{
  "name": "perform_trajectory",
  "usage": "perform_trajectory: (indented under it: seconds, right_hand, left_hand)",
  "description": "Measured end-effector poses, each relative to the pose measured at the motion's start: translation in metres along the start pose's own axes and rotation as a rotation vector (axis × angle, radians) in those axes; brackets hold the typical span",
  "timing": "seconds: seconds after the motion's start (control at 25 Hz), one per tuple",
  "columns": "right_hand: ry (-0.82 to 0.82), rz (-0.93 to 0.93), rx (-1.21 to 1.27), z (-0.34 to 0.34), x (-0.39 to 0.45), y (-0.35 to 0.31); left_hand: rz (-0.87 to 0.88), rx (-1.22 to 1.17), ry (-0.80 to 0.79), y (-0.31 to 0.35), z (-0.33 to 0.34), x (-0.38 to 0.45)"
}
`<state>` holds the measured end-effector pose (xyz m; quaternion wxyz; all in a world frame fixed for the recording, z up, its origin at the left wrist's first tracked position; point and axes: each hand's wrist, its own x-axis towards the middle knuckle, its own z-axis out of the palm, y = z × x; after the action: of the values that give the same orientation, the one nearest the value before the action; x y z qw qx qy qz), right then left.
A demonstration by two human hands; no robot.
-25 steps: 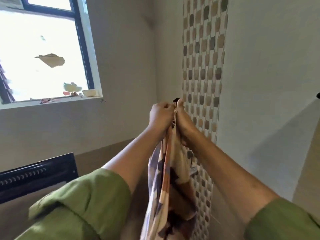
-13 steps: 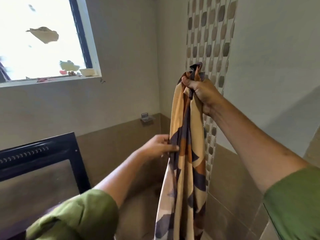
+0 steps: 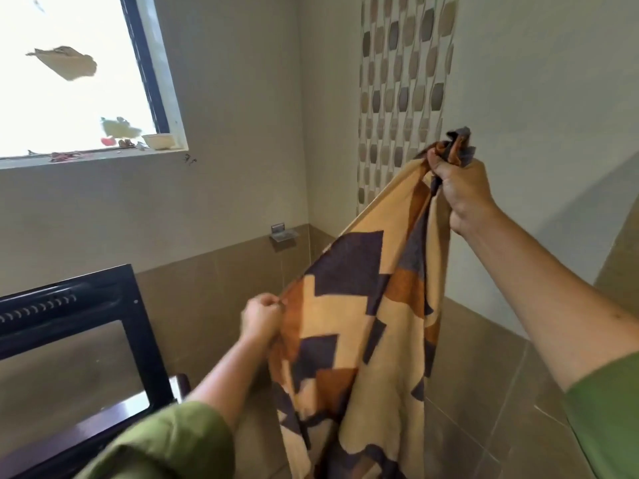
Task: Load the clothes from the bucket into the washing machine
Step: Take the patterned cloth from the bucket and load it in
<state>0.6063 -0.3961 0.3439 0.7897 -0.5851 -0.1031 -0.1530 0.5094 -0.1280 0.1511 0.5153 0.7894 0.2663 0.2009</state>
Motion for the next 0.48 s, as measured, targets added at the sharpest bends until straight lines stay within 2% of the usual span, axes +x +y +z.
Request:
perform_trajectory:
  seconds: [0.12, 0.16, 0.2, 0.24, 0.28, 0.32, 0.36, 0.4, 0.48]
  right_hand:
    - [0.201, -0.023, -0.039, -0.022, 0.014, 0.014]
    - [0.214, 0.019, 0.026, -0.021, 0.014, 0.015]
    - [0.136, 0.094, 0.142, -0.015, 0.013, 0.017]
    - [-0.054, 0.182, 0.279, -0.002, 0.007, 0.018]
    - [-0.318, 0.263, 0.394, 0.017, -0.004, 0.019]
    - [-0.530, 0.294, 0.381, 0.036, -0.019, 0.018]
    - [-0.671, 0.274, 0.257, 0.054, -0.037, 0.016]
    - [-0.737, 0.207, 0.090, 0.067, -0.048, 0.014]
    - [-0.726, 0.080, -0.147, 0.078, -0.052, 0.012]
  left_hand:
    - [0.157, -0.147, 0.262, 0.074, -0.064, 0.039]
    - [0.236, -0.291, 0.357, 0.106, -0.081, 0.044]
    - [0.308, -0.449, 0.355, 0.139, -0.088, 0.041]
    - [0.388, -0.554, 0.279, 0.170, -0.085, 0.037]
    - [0.468, -0.558, 0.166, 0.199, -0.074, 0.027]
    - [0.541, -0.432, 0.047, 0.222, -0.059, 0.012]
    - [0.579, -0.313, -0.091, 0.235, -0.042, -0.002]
    - [0.564, -0.248, -0.173, 0.237, -0.030, -0.008]
    - [0.431, -0.331, -0.178, 0.226, -0.029, -0.011]
